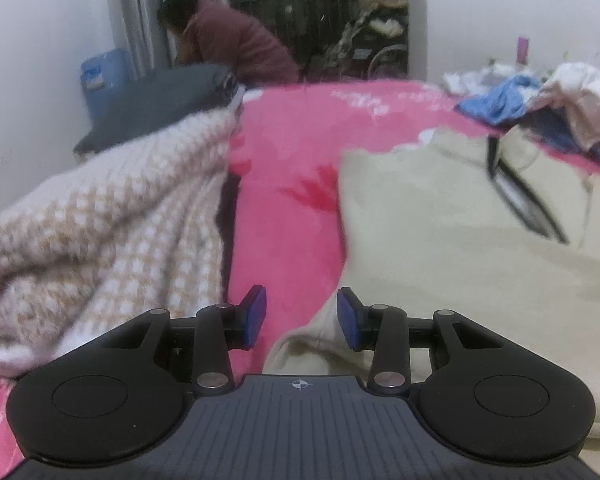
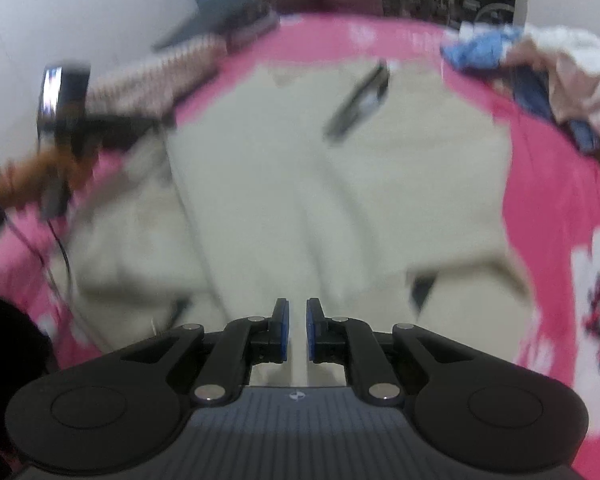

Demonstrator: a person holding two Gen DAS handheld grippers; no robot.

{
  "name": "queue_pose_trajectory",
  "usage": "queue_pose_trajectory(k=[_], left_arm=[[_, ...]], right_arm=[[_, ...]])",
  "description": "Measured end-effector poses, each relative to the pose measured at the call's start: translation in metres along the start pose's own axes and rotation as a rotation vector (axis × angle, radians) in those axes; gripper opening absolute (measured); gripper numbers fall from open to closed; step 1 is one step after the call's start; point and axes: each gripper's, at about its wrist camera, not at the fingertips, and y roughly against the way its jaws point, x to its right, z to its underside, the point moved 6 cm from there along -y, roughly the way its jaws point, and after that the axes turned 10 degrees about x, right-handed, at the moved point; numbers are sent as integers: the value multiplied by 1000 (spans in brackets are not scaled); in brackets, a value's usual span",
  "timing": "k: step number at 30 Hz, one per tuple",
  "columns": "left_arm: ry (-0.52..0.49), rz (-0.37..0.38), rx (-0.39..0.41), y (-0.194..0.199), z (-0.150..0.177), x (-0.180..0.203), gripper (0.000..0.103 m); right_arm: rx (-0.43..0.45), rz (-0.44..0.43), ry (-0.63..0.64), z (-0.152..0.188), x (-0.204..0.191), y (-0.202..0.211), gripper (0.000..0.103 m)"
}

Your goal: Fold clothes

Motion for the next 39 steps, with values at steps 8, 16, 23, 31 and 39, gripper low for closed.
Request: queue_pose_trajectory(k=[8, 16, 23, 31, 39], left_arm=[[-40, 68, -41, -10, 11, 8, 39], [58, 105, -105, -15, 32, -9, 40], [88, 144, -113, -16, 38, -15, 40], [104, 192, -113, -13, 40, -21, 40], [136, 269, -99, -10, 10, -29, 40]], right_arm=[[-16, -247, 21, -121, -30, -95, 10], [13, -228, 111, -193, -69, -253, 9], [-57, -153, 3, -206, -27, -354, 0], [26, -111, -144, -227, 12, -369, 4], [-29, -326, 7, -220, -35, -306, 6]])
